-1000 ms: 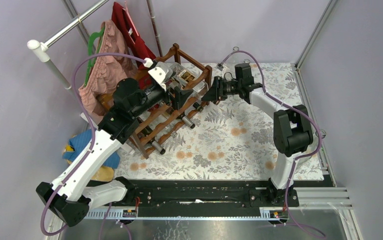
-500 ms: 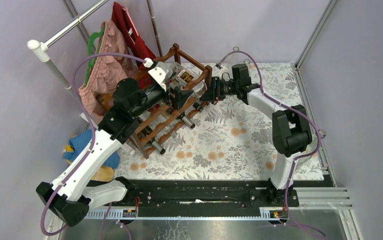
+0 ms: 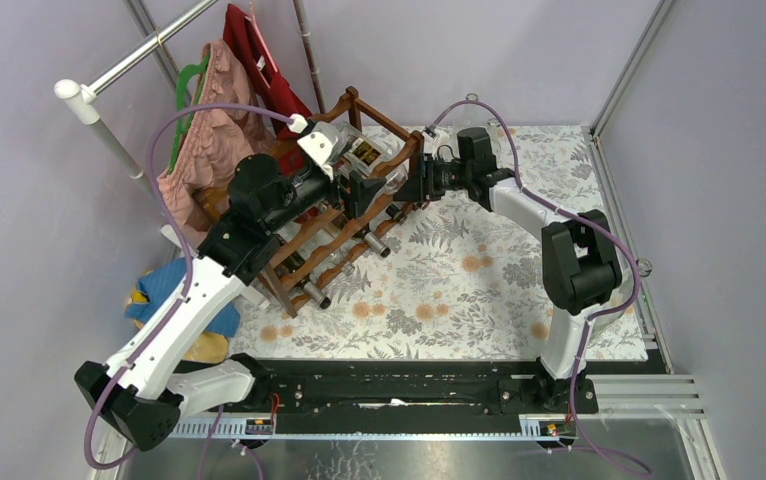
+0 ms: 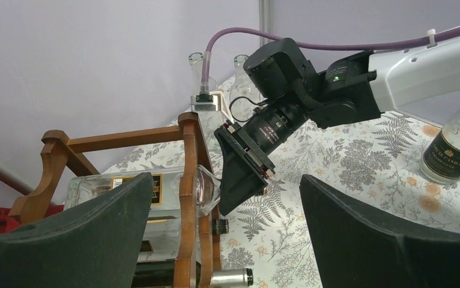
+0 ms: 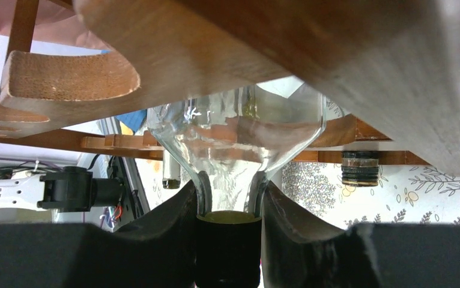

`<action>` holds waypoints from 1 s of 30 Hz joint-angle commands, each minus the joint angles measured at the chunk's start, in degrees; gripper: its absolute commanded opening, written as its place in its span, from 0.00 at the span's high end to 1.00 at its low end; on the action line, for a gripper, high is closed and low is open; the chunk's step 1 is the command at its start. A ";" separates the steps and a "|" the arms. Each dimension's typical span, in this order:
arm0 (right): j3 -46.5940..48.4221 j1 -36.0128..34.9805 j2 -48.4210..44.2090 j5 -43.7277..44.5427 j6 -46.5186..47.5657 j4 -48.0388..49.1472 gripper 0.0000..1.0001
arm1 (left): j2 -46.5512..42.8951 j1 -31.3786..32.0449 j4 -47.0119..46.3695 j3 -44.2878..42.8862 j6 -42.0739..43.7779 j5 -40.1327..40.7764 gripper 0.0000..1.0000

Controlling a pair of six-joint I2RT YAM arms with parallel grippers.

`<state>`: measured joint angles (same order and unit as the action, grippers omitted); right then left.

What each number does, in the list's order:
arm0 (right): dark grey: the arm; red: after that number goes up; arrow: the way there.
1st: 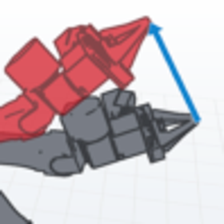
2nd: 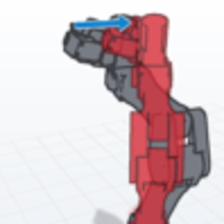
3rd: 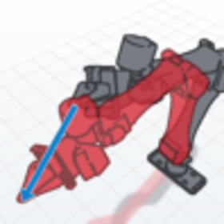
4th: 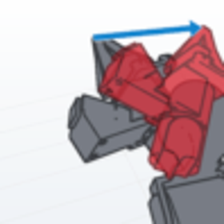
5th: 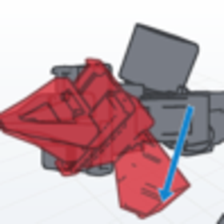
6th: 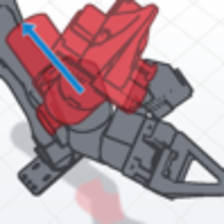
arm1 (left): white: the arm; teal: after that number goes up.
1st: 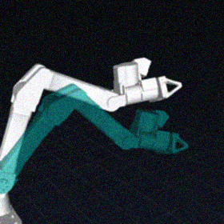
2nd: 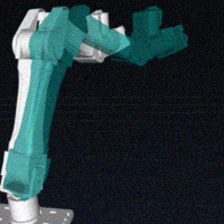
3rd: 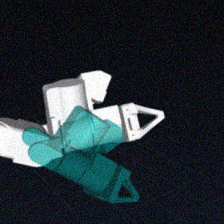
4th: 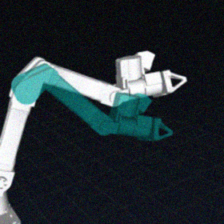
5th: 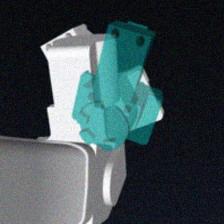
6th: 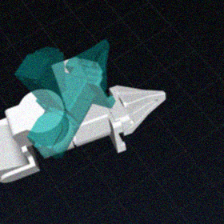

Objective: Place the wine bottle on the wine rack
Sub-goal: Place the wine bottle in the wine rack.

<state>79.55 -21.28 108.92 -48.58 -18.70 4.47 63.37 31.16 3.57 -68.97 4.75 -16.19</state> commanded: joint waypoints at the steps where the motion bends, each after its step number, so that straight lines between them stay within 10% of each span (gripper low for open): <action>1: 5.05 -1.00 -1.67 -0.98 3.58 10.98 1.00 | 0.42 -0.74 -3.39 0.33 -0.52 -0.28 0.01; 30: -1.93 -2.97 -4.77 9.51 11.41 19.55 1.00 | 2.34 -1.45 -3.40 0.30 -0.67 -0.34 0.01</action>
<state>77.76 -23.27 109.14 -38.57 -11.57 9.13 65.28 30.20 3.46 -68.97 4.64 -16.16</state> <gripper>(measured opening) 0.401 0.986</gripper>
